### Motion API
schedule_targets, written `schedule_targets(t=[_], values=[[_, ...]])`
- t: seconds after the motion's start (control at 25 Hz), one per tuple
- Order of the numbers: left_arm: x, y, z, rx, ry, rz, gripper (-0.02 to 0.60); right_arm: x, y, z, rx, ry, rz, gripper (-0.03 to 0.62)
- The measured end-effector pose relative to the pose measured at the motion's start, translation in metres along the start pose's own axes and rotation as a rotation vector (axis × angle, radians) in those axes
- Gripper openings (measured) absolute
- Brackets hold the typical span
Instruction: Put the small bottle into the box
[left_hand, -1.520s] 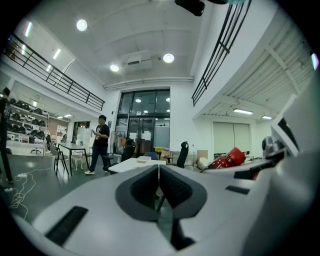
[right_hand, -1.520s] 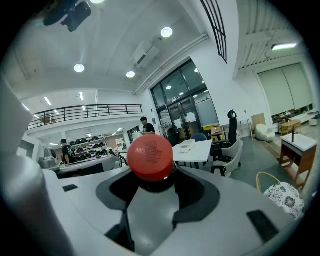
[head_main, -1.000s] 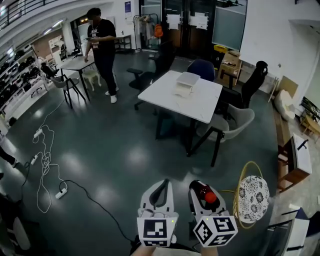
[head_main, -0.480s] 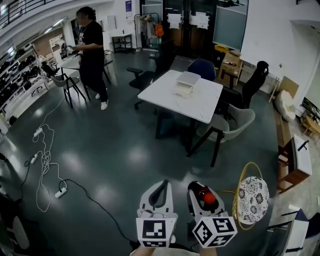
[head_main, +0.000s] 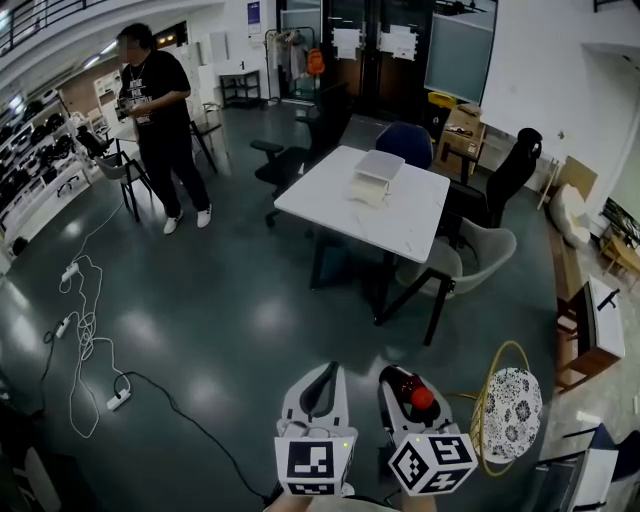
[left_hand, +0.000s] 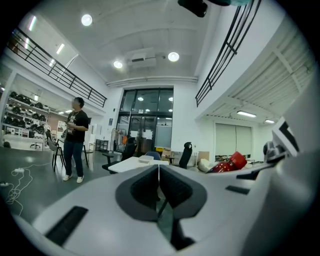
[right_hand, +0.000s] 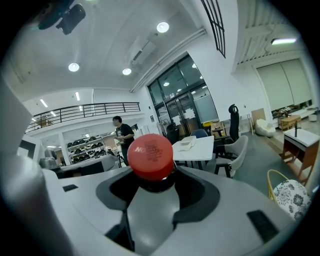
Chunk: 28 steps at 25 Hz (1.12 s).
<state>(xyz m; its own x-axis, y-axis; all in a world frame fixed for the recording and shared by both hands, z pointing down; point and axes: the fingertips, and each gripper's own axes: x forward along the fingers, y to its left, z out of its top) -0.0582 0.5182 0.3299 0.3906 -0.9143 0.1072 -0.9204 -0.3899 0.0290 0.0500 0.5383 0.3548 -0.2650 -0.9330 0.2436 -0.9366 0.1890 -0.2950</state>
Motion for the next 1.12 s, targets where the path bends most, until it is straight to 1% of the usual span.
schedule_targets(t=[0.4,0.64,0.84,1.12], values=[[0.075,0.076,0.020,-0.005,-0.008,-0.001,0.020,0.101,0.023,0.034,-0.013,-0.011,0.005,0.227],[0.109,0.111,0.025,-0.002,-0.014,-0.022,0.020,0.146,0.034,0.039,-0.008,-0.013,-0.010,0.229],[0.127,0.132,0.023,-0.005,-0.003,-0.033,0.020,0.172,0.040,0.039,-0.004,-0.004,-0.023,0.229],[0.153,0.145,0.020,-0.021,0.014,-0.033,0.020,0.200,0.033,0.042,0.003,0.019,-0.035,0.227]])
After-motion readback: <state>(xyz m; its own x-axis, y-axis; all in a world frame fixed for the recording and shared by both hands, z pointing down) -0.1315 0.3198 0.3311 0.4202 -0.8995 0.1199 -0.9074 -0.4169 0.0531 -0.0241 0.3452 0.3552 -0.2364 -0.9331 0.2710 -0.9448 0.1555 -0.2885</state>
